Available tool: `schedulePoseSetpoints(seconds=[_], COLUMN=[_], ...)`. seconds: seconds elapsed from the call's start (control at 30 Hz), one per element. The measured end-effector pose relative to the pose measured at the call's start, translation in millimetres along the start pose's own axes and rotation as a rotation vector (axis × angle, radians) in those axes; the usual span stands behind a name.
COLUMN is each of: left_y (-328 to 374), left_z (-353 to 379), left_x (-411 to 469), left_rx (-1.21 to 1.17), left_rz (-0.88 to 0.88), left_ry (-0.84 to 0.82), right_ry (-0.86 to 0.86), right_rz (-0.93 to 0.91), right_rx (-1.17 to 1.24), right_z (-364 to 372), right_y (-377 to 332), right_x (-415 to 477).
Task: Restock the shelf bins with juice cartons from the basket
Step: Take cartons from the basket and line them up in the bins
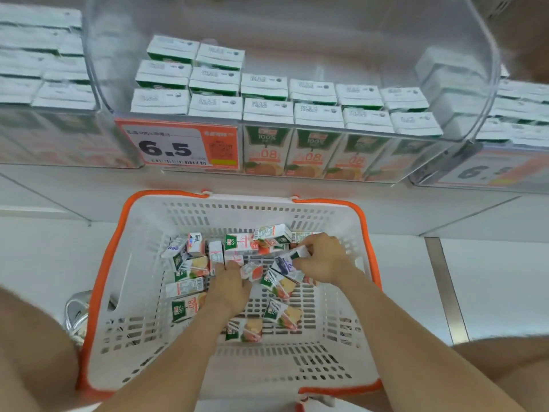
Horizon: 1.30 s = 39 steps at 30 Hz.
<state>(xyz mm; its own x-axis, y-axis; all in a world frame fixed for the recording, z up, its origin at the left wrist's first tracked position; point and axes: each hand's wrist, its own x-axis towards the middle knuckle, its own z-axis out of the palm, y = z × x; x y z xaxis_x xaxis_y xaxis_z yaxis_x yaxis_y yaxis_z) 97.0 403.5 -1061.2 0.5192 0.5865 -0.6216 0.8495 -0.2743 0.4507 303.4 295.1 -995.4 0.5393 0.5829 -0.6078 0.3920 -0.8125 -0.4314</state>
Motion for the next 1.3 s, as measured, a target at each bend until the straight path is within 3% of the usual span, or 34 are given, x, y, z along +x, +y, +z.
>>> schedulePoseSetpoints(seconds=[0.13,0.23,0.37,0.6,0.67,0.8,0.9,1.03,1.3], left_y=[2,12,29,46,51,64,79,103,148], left_z=[-27,-56,-90,-144,-155,-167,-172,-186,-206], left_x=[-13,-39,-68,-122,-136,-156,-169,-190,-209], left_rx=[-0.330,-0.549,-0.788,-0.932,-0.956,-0.982,-0.880,-0.663,-0.614], left_rz=[0.030,0.075,0.106,0.229,0.235,0.287,0.375,0.521,0.626], left_ry=[0.033,0.016,-0.119,-0.352,-0.361,-0.275,-0.155,0.065,0.220], right_ry=[-0.182,-0.291,-0.287,-0.013,0.095,0.245,0.164,0.138,0.457], right_rz=[0.092,0.043,-0.088,-0.235,-0.284,-0.396,-0.516,-0.545,-0.681], right_rx=[0.493,0.650,0.584,0.486,0.332,0.039,-0.007,-0.035,-0.018], right_z=[-19,-30,-44,-83,-94,-110,-123,-139,-173], right_y=[-10,-16,-32,-75,-81,-90,-92,-93,-97], right_x=[-16,-37,-67,-130,-140,-165,-186,-204,-227])
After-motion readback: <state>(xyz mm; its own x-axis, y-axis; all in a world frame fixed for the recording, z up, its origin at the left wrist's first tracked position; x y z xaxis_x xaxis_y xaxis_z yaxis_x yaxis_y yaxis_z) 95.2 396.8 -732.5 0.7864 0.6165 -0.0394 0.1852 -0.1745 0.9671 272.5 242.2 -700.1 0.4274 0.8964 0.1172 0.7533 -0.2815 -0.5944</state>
